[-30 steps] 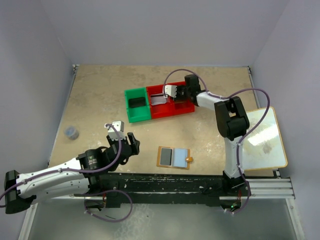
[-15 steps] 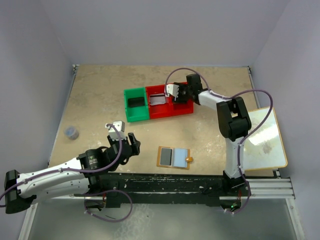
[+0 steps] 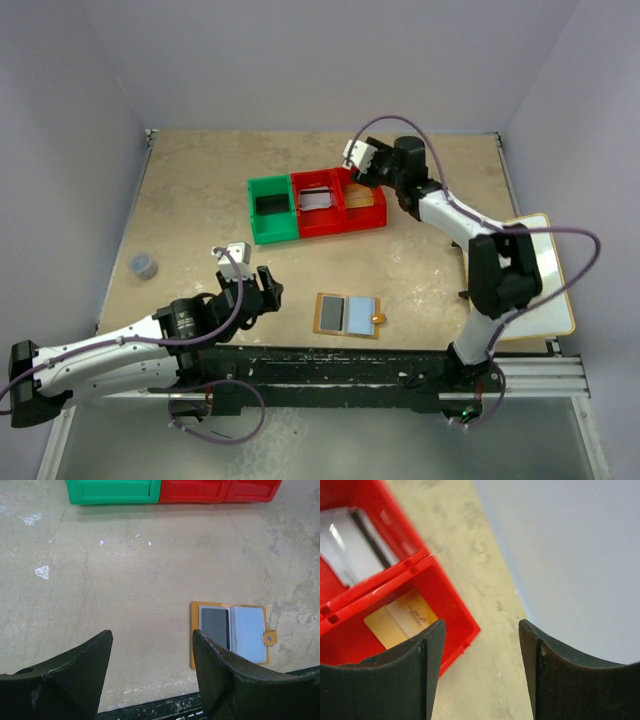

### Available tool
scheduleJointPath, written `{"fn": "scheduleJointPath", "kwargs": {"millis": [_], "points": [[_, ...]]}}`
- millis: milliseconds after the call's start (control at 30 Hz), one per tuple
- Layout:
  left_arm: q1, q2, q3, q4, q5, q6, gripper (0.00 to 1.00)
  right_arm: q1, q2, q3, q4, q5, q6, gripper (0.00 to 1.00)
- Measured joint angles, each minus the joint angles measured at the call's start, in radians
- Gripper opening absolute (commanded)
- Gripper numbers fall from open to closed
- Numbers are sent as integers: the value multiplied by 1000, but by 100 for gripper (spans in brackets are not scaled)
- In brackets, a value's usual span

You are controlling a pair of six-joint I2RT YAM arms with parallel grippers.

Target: Take the credit cards out of the card holder

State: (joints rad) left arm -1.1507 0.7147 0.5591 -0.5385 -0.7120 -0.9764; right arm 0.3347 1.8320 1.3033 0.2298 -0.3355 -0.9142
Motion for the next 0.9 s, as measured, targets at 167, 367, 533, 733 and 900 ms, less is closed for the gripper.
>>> {"fn": "scheduleJointPath", "kwargs": {"millis": [167,367,533,733,900], "points": [[0,-2,-1,21,17,-4,64,0,-262,-181,179,137,328,64],[0,-14,-23,68,32,-11,63,-1,-550,-369,191,219,846,63],[0,-13,-47,89,43,-35,63,-2,-715,-524,64,266,1234,65],[0,-49,-95,113,46,-85,65,-2,-950,-813,29,192,1514,61],[0,-69,-118,109,26,-130,62,-1,-1025,-962,92,48,1708,58]]}}
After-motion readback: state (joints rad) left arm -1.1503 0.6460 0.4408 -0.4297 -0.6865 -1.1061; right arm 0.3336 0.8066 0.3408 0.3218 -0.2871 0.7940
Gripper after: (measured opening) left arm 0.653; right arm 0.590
